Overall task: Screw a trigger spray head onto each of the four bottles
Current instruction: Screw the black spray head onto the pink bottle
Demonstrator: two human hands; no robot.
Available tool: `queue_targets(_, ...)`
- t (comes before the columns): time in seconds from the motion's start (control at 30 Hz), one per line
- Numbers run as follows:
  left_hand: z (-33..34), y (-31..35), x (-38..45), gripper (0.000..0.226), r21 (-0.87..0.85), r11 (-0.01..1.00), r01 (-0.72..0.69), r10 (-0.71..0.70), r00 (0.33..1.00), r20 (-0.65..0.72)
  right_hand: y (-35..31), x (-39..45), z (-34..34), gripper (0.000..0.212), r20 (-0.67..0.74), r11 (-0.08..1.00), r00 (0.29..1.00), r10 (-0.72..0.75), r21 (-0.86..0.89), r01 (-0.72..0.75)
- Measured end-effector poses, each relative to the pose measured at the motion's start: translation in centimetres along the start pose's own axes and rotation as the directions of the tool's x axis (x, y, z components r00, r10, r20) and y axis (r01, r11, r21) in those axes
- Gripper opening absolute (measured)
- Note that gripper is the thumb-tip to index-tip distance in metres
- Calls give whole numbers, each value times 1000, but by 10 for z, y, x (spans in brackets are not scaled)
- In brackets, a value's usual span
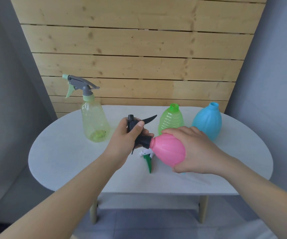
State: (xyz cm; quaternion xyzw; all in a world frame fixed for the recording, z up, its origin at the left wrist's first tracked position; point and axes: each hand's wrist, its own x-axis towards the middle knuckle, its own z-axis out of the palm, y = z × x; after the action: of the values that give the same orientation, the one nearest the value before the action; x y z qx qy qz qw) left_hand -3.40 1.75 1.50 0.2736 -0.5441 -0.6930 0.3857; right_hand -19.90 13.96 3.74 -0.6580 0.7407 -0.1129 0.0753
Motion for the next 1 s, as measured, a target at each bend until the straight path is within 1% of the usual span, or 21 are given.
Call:
queue_targets(0.07, -3, 2, 0, 21, 82, 997, -7, 1, 997, 72, 0, 2, -1, 95, -3, 1000, 1000, 1, -9, -1)
queue_targets(0.17, -15, 7, 0, 54, 260, 966, -12, -61, 961, 269, 2, 4, 0, 96, 6, 998, 1000, -1, -63, 1)
queue_targets(0.23, -20, 9, -1, 64, 325, 946, -8, -109, 935, 338, 3, 5, 2, 97, 18, 997, 1000, -18, -76, 19)
queue_targets(0.33, -22, 8, -2, 68, 342, 940, -2, -118, 936, 331, 4, 5, 3, 96, 29, 996, 999, -46, -71, 48)
queue_targets(0.5, -17, 8, -4, 65, 346, 938, -26, -81, 954, 290, 7, 7, 1, 100, 46, 996, 996, -79, -48, 81)
queue_targets(0.57, -17, 7, -2, 63, 322, 946, -24, -61, 966, 251, 8, 7, -2, 105, 45, 997, 996, -80, 23, 79)
queue_targets(0.63, -16, 7, 1, 62, 272, 962, -17, -40, 979, 202, 10, 8, -8, 106, 28, 983, 997, -68, 175, 62)
queue_targets(0.73, -15, 9, 3, 55, 243, 970, -27, -19, 983, 183, 13, 8, -12, 99, -21, 928, 998, -60, 366, 64)
queue_targets(0.8, -16, 10, 4, 49, 210, 978, 2, -43, 980, 192, 14, 10, -11, 95, -60, 887, 997, -38, 458, 62)
queue_targets(0.83, -17, 9, 4, 50, 184, 983, 24, -59, 981, 186, 15, 10, -10, 93, -66, 860, 998, -21, 507, 52)
queue_targets(0.87, -19, 9, 6, 53, 157, 986, 47, -74, 982, 172, 17, 11, -10, 93, -52, 831, 999, -7, 555, 35)
queue_targets(0.93, -23, 9, 8, 58, 104, 992, 77, -91, 987, 136, 23, 13, -12, 92, 20, 763, 1000, -9, 647, -6)
queue_targets(1.0, -28, 10, 10, 55, 65, 995, 76, -83, 991, 106, 29, 14, -14, 88, 88, 675, 996, -21, 736, -51)
